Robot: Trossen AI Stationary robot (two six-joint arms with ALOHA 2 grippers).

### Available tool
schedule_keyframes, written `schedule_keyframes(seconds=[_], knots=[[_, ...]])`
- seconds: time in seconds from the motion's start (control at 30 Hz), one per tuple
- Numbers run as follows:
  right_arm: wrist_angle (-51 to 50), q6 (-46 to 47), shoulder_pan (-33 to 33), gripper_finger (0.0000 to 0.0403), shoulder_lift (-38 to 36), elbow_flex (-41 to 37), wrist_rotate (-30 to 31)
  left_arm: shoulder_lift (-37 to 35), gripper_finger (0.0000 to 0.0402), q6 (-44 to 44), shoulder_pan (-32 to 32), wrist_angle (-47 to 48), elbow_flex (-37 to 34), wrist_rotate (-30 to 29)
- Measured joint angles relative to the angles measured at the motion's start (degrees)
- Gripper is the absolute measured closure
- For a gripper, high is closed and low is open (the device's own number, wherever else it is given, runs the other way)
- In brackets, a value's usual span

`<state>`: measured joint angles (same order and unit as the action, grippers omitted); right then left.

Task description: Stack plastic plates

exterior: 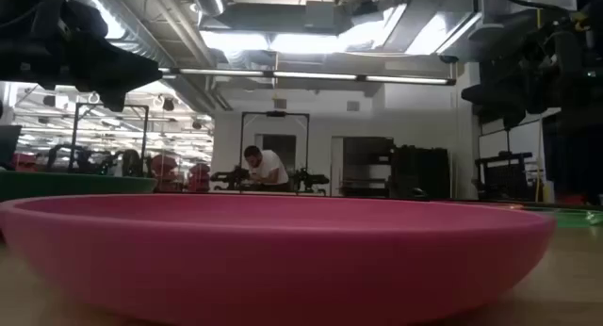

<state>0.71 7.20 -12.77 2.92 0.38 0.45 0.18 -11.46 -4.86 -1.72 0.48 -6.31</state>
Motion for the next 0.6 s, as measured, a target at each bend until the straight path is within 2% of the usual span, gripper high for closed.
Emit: schedule_keyframes(seconds=[0.6], knots=[[0.0,0.0,0.0,0.0391,0.3,0.0,0.0,0.0,0.0315,0.0,0.0,0.0,0.0,0.0]])
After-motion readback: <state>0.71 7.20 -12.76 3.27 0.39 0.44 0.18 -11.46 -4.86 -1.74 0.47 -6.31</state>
